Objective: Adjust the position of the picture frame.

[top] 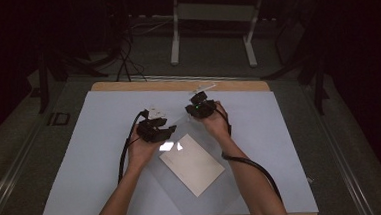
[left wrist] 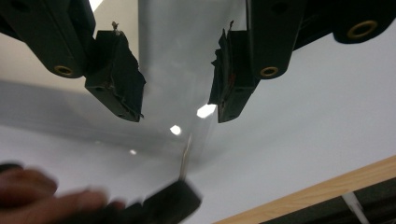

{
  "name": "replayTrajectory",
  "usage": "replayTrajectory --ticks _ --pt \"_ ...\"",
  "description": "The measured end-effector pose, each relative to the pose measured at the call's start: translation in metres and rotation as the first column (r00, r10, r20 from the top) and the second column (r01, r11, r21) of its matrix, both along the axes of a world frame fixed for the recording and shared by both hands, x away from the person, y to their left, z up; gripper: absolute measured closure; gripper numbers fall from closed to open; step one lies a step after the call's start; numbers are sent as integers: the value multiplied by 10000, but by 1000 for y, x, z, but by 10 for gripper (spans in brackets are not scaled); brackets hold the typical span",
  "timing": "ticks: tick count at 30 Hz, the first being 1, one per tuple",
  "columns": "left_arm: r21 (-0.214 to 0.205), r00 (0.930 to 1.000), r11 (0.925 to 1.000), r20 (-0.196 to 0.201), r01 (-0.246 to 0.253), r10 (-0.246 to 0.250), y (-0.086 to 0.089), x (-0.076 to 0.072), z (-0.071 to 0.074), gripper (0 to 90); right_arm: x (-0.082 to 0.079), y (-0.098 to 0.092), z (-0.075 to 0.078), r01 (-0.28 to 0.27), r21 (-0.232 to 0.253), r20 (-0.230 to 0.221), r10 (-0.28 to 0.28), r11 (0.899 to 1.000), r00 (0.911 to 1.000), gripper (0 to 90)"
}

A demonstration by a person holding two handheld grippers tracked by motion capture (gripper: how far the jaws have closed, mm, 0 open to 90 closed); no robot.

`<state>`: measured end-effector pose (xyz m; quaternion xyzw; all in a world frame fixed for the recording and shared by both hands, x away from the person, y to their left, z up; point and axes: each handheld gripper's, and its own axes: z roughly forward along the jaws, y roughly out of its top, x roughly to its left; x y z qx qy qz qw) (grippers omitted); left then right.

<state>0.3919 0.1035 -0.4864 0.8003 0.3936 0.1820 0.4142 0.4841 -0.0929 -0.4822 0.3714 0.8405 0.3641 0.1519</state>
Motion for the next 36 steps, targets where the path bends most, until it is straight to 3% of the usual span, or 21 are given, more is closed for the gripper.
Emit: replayTrajectory --ticks 2,4,5,6,7,8,13,15,22,25,29,36 --pt "-9 10000 10000 15 9 -9 1 0 0 511 1 7 -9 34 -191 -257 -39 9998 9997 850" --pt "-36 10000 10000 36 5 -5 1 -1 1 504 2 6 -12 140 55 -415 -137 9999 9990 838" --pt "-36 10000 10000 36 5 -5 1 -1 1 504 3 2 -13 166 423 -626 -139 9990 9979 838" --pt "-165 9999 9999 152 33 -31 4 -2 1 504 3 2 -13 166 423 -626 -139 9990 9979 814" --pt "-167 9999 9999 124 -5 7 5 -2 0 495 4 -9 -11 -124 529 -765 164 9985 9969 734" --pt "-169 9999 9998 114 -45 47 5 -1 0 495 3 -16 -8 -374 466 -735 408 9982 9965 710" --pt "-533 9999 9986 113 -6 12 6 1 -2 491 -7 -28 0 -608 639 -496 640 9961 9967 704" --pt "-542 9999 9985 121 65 -58 4 2 -3 485 -13 -35 4 -712 776 -450 748 9944 9962 699" --pt "-379 9998 9991 53 167 -165 -1 4 -4 486 -38 -58 9 -1248 545 -65 1254 9907 9921 683" --pt "-350 9999 9992 23 169 -168 -3 7 -5 486 -57 -77 12 -1455 521 77 1453 9880 9894 683" --pt "-333 9999 9994 102 60 -56 -6 8 -6 488 -79 -102 12 -1555 705 128 1549 9853 9878 684" --pt "-426 9999 9991 101 66 -62 -10 11 -9 483 -102 -129 12 -1687 999 282 1667 9806 9856 685"
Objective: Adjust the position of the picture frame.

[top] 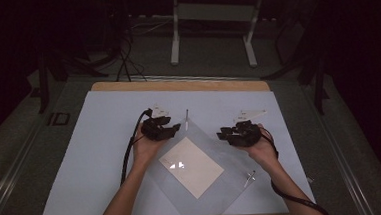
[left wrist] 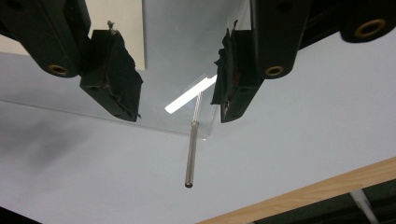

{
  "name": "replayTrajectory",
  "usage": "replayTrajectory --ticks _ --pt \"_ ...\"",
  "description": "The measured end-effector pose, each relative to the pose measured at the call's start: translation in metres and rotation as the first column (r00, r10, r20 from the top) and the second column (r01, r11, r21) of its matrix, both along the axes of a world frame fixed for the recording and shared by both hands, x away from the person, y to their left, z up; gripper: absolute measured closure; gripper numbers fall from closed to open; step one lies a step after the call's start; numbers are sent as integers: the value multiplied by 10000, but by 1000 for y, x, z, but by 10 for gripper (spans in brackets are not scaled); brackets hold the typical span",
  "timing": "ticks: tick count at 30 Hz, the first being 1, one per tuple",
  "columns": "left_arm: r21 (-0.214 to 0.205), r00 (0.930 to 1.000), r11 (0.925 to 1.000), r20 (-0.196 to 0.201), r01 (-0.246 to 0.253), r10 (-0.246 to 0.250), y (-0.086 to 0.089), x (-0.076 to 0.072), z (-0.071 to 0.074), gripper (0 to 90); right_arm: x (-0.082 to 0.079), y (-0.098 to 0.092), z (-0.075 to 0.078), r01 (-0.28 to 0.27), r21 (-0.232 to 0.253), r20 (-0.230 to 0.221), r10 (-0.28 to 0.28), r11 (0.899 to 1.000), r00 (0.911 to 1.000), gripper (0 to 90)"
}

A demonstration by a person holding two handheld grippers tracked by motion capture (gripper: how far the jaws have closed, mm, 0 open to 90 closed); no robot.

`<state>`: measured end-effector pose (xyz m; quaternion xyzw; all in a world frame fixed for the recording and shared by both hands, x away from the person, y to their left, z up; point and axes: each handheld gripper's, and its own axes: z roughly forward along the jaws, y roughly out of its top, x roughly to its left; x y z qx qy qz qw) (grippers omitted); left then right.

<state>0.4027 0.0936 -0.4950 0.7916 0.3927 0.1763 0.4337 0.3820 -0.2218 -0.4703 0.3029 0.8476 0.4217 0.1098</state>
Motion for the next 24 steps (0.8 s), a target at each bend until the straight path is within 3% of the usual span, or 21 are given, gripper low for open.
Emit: replayTrajectory --ticks 4,6,10,12,16,20,24 --pt "-37 10000 10000 -56 -35 35 -3 3 -3 491 -13 -14 0 -33 250 -1 33 9997 10000 692" --pt "-338 9999 9994 -108 -71 68 -6 6 -5 495 -19 -22 -1 12 438 -10 -12 9990 10000 696" --pt "-475 9999 9988 -99 -86 81 -7 7 -7 501 -25 -29 -3 54 493 4 -54 9988 10000 701" --pt "-545 9996 9984 -270 -117 102 -8 10 -9 506 -35 -39 -7 47 341 -3 -47 9994 10000 703" --pt "-708 9992 9973 -365 -189 164 -7 13 -13 510 -47 -50 -8 131 592 16 -132 9982 9999 705" --pt "-1163 9976 9930 -676 -213 135 -6 17 -16 509 -58 -59 -11 210 729 4 -211 9971 9998 709" --pt "-959 9980 9953 -633 -98 37 -9 20 -20 516 -69 -67 -12 238 1007 16 -241 9946 9997 714"
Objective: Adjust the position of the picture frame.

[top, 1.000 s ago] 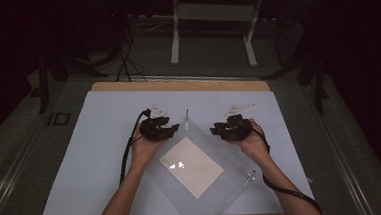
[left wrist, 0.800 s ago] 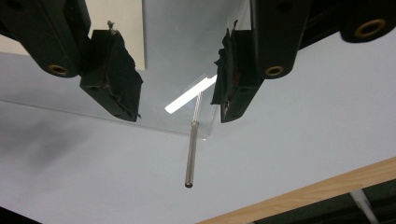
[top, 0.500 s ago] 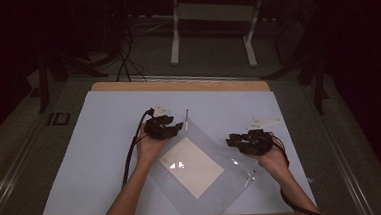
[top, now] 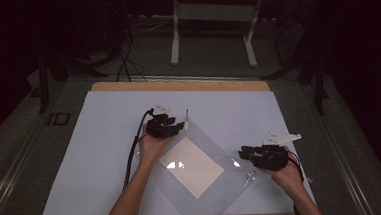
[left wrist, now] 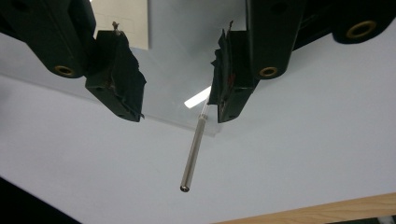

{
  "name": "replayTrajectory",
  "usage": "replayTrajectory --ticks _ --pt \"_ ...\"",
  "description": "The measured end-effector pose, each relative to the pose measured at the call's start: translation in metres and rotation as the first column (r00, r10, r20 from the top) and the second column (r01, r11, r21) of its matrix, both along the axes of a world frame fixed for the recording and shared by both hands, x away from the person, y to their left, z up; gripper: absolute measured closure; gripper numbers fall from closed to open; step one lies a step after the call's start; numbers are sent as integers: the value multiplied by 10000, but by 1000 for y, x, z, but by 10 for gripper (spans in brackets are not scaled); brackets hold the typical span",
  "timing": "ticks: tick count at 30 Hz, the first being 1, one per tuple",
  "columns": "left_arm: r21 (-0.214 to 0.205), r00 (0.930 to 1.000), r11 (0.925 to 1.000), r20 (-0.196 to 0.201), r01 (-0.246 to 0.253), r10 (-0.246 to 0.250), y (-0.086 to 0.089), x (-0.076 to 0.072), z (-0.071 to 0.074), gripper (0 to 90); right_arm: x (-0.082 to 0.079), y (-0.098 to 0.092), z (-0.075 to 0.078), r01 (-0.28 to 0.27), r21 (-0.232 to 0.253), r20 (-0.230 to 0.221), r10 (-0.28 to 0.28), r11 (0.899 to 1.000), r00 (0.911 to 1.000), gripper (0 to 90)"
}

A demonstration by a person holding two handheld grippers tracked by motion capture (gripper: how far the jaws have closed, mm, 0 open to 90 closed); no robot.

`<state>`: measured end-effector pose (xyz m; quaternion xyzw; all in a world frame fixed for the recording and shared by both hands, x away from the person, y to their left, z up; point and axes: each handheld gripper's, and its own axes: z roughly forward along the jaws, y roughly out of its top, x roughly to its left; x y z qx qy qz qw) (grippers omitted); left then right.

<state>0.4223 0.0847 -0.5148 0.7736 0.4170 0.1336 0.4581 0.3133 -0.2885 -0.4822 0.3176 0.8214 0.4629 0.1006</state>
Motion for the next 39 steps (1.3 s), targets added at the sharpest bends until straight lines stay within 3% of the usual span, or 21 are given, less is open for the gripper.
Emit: replayTrajectory --ticks 5,10,16,23,29,32,34,39 --pt "351 9999 9993 -84 124 -121 -6 9 1 521 -11 -3 0 25 244 13 -25 9997 10000 713" --pt "449 9998 9990 -172 38 -30 -11 16 2 520 -23 -5 -1 -92 342 30 91 9994 10000 705" --pt "243 9990 9995 -413 -184 194 -12 23 -6 509 -39 -12 -11 -10 289 48 8 9996 10000 691" --pt "-28 9977 9986 -431 -521 519 -13 29 -11 529 -47 -16 -32 89 -15 -283 -90 10000 9996 713" --pt "88 9975 9986 -489 -513 516 -22 35 -15 557 -47 -12 -47 310 -895 -229 -332 9955 9992 819" --pt "152 9974 9979 -339 -630 635 -27 39 -15 561 -48 -12 -48 320 -907 -138 -333 9954 9993 825" --pt "-147 9968 9972 -319 -732 727 -29 42 -14 575 -49 -11 -49 386 -917 -11 -389 9950 9992 827" --pt "114 9979 9981 -221 -606 608 -40 50 -16 636 -51 -11 -51 583 -751 -31 -587 9955 9983 826"
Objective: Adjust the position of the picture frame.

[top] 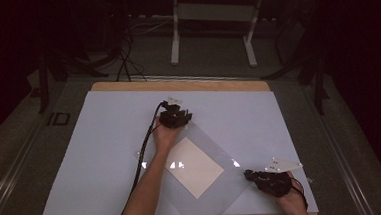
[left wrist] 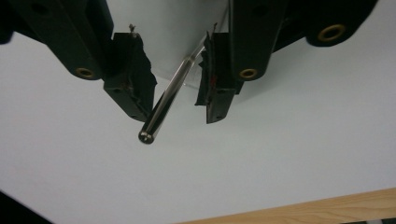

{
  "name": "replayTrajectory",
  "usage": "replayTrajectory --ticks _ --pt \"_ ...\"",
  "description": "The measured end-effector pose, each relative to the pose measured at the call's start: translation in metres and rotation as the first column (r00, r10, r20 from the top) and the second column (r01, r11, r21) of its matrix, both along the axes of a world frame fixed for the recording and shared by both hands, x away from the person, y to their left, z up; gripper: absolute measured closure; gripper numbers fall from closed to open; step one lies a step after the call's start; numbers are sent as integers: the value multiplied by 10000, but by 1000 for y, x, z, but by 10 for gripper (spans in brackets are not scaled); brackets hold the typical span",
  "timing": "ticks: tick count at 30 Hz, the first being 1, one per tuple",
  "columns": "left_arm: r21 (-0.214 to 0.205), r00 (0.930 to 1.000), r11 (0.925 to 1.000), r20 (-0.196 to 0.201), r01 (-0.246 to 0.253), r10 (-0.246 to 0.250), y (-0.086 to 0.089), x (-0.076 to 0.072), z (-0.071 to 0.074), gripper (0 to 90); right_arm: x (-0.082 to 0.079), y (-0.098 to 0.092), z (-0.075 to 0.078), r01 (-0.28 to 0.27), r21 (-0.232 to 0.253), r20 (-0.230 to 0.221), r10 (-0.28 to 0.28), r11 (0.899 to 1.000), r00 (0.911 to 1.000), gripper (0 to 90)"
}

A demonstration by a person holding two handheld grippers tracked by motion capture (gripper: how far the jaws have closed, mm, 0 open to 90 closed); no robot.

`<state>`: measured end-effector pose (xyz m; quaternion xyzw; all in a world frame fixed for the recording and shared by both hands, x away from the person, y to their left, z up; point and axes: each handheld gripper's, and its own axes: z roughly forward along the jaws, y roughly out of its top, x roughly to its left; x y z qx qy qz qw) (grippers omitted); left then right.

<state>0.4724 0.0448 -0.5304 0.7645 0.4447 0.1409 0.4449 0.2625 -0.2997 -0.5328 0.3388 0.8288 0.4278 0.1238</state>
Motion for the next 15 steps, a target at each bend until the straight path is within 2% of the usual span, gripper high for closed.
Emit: replayTrajectory --ticks 2,4,7,9,10,11,12,14,15 --pt "3 10000 10000 -80 -55 55 -3 2 -1 666 0 0 -1 52 45 9 -52 10000 10000 826" --pt "292 9999 9995 -63 -97 99 -7 3 -3 683 -1 0 -2 68 -74 90 -67 10000 9999 826" --pt "911 9998 9957 -68 176 -170 -16 5 -3 708 -2 2 -4 177 -260 43 -176 9995 9998 827" --pt "1386 10000 9903 40 40 -46 -19 5 -3 735 -1 2 -4 216 -212 -9 -216 9995 9998 827" --pt "1386 10000 9903 40 40 -46 -19 5 -3 769 -1 2 -4 264 -199 -42 -265 9995 9996 827" --pt "1265 10000 9919 -50 -73 80 -17 5 -3 769 -1 2 -4 264 -199 -42 -265 9995 9996 827" --pt "1081 9999 9941 -166 -10 28 -15 7 -3 812 -2 3 -4 335 -192 -69 -336 9993 9994 829" --pt "1612 9999 9869 82 112 -127 -16 5 -2 827 -1 3 -4 381 -134 -156 -383 9992 9991 830" --pt "1750 9998 9845 173 96 -128 -18 5 -2 835 -1 3 -4 426 -57 -212 -427 9991 9989 829"
